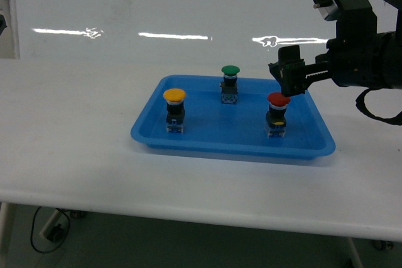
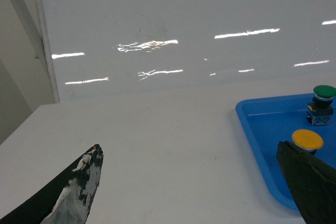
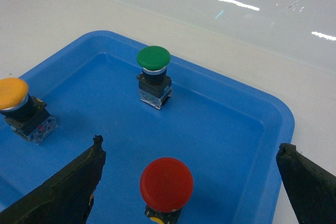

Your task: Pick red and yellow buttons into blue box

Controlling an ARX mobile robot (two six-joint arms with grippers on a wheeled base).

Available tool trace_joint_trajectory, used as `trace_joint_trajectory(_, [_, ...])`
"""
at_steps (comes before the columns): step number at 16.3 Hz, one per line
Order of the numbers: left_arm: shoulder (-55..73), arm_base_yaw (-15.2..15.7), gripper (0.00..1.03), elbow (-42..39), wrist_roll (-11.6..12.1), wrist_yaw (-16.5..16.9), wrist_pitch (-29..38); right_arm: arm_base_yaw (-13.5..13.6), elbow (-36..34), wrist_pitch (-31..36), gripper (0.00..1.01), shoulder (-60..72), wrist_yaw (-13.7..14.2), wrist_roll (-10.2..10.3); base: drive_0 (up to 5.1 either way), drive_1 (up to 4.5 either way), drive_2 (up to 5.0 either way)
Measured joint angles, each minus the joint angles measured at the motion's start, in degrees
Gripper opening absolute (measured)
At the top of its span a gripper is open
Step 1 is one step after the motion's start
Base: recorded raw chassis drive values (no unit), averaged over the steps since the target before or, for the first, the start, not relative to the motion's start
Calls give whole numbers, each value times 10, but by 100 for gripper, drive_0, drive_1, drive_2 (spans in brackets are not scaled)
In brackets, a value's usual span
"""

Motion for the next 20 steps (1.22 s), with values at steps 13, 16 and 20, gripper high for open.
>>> trace_joint_trajectory(13, [0,0,98,0,0,0,0,8,43,-45,98,93,-9,-31,0,0,0])
trace_joint_trajectory(16, [0,0,98,0,0,0,0,7,55,-50,98,93,-9,-35,0,0,0])
trace_joint_trajectory(20, [0,0,98,0,0,0,0,8,61,-60,98,109,-9,-36,0,0,0])
